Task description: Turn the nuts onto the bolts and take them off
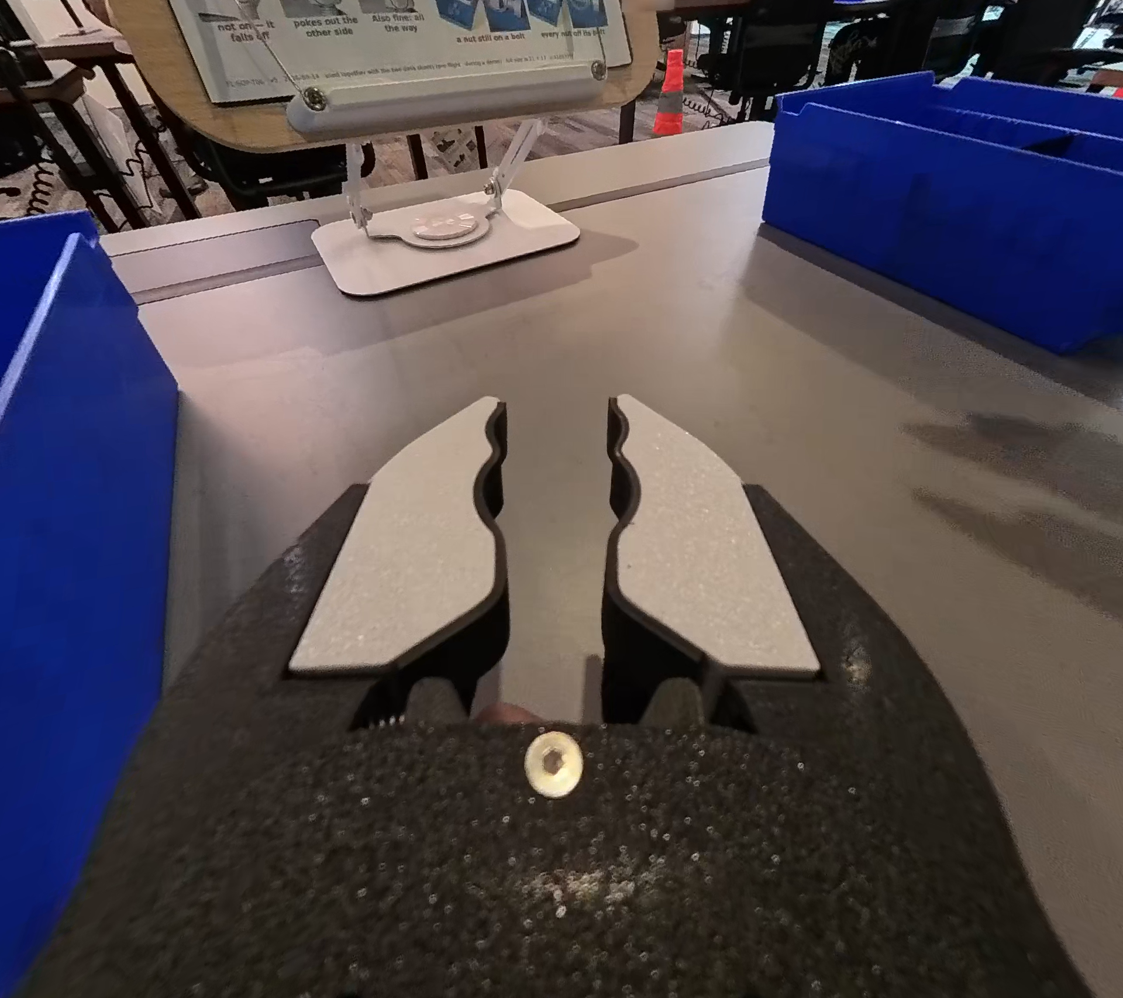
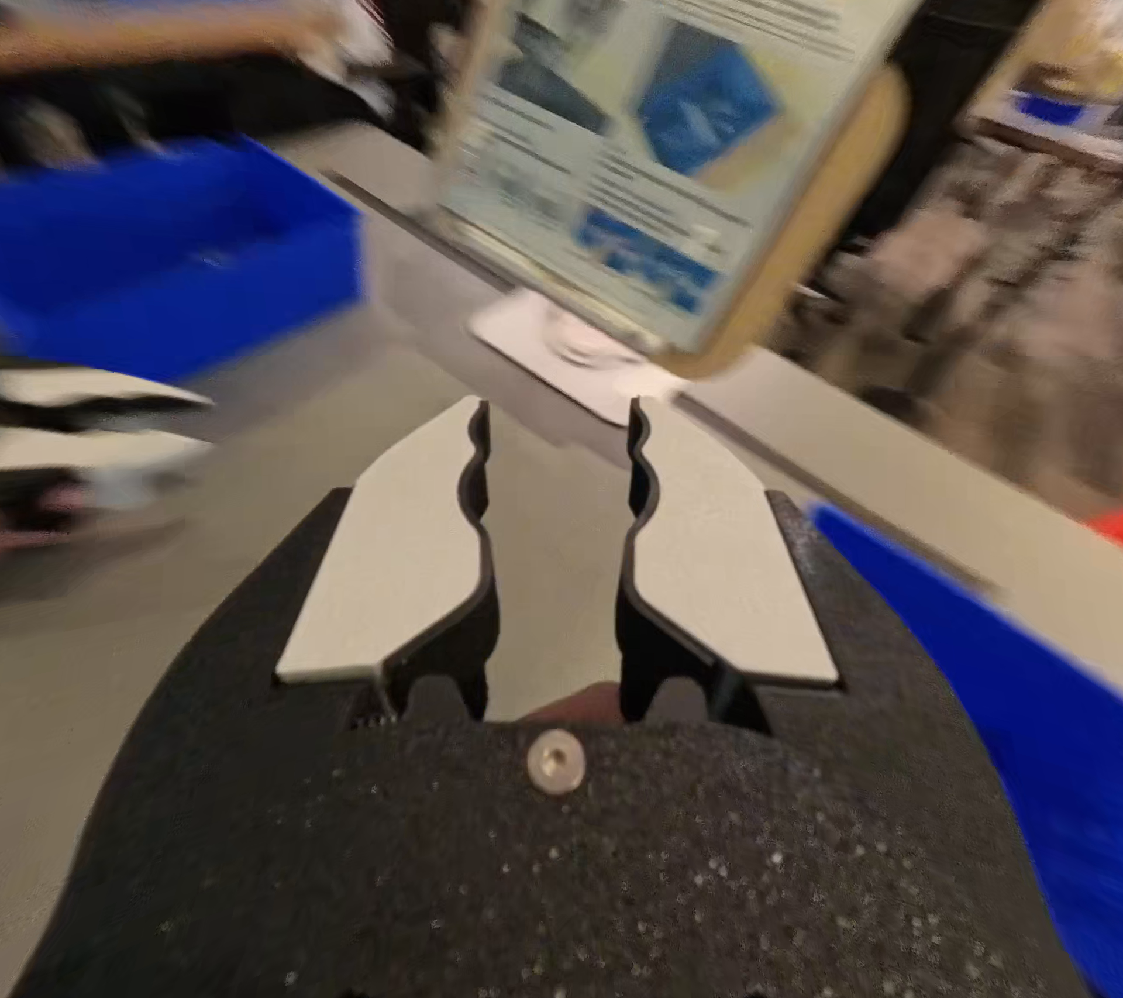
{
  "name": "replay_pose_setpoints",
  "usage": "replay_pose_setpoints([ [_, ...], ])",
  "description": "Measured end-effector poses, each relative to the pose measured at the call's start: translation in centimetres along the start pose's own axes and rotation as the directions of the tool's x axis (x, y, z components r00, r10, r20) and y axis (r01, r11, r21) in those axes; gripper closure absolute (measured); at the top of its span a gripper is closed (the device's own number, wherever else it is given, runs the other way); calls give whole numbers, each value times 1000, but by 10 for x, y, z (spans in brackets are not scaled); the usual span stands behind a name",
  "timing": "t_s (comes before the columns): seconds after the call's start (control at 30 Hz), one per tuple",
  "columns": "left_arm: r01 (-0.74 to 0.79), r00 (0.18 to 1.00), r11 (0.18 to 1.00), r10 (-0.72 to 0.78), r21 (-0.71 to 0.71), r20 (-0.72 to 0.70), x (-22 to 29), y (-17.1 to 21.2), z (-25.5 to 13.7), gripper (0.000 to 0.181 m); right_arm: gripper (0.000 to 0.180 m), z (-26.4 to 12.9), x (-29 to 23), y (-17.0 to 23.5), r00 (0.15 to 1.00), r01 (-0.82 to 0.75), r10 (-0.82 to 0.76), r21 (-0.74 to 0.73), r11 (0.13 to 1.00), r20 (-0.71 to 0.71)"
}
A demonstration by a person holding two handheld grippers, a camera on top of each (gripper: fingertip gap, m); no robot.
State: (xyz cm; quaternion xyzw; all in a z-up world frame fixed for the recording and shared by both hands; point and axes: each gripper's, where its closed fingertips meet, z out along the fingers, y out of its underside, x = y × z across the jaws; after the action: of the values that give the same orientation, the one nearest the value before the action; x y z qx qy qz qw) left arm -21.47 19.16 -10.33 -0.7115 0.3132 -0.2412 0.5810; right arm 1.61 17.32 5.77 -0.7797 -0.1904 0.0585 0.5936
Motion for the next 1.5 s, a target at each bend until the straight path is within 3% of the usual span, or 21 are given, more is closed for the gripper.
replay_pose_setpoints([
  [0.07, 4, 1000, 1000, -4, 2, 7, -1, 0, -1, 150, 139, 8, -63, 14, 983, -153, 139, 125, 980, 117],
  [0.13, 5, 1000, 1000, -5, 2, 9, -2, 1, -1, 150, 137, 27, -103, 53, 970, -231, 214, 154, 961, 118],
  [0.2, 14, 1000, 1000, -14, 2, -3, -2, 1, -1, 148, 142, 43, -122, 91, 970, -240, 231, 174, 955, 68],
  [0.33, 35, 999, 999, -36, -13, -14, 0, 5, 0, 147, 144, 52, -138, 126, 982, -190, 188, 163, 968, 30],
  [0.57, 36, 999, 999, -36, -26, -15, 0, 6, 3, 146, 147, 48, -123, 129, 962, -275, 268, 201, 940, 62],
  [0.7, 34, 999, 999, -34, -28, -25, 3, 6, 2, 146, 149, 46, -126, 129, 970, -242, 236, 207, 948, 54],
  [0.83, 16, 992, 999, -20, -34, -124, 15, 2, 1, 146, 151, 48, -131, 128, 976, -218, 210, 204, 954, 63],
  [0.93, -59, 951, 998, 54, -8, -304, 30, -34, -13, 143, 152, 48, -134, 128, 966, -249, 230, 193, 949, 114],
  [1.03, -320, 891, 944, 327, 76, -315, 5, -93, -34, 140, 153, 48, -136, 128, 947, -301, 270, 179, 937, 176],
  [1.07, -450, 839, 892, 442, 54, -318, -9, -105, -38, 139, 153, 48, -137, 128, 935, -327, 292, 169, 930, 202],
  [1.13, -706, 680, 708, 669, -20, -299, -54, -122, -38, 139, 152, 46, -140, 125, 902, -391, 344, 158, 907, 260],
  [1.27, -939, 319, 212, 831, -270, -455, -171, -103, -27, 139, 153, 43, -139, 126, 860, -459, 400, 134, 878, 318],
  [1.33, -946, 104, -104, 800, -306, -591, -229, -81, -26, 142, 153, 42, -136, 128, 836, -495, 434, 121, 860, 336],
  [1.37, -934, 18, -224, 750, -279, -662, -252, -67, -26, 142, 154, 42, -136, 129, 819, -519, 456, 110, 848, 347],
  [1.4, -922, -35, -301, 692, -243, -721, -269, -51, -27, 143, 154, 43, -136, 129, 801, -542, 477, 99, 834, 363],
  [1.5, -906, -120, -404, 530, -126, -840, -298, -10, -26, 141, 154, 45, -138, 129, 762, -580, 510, 72, 811, 400],
])
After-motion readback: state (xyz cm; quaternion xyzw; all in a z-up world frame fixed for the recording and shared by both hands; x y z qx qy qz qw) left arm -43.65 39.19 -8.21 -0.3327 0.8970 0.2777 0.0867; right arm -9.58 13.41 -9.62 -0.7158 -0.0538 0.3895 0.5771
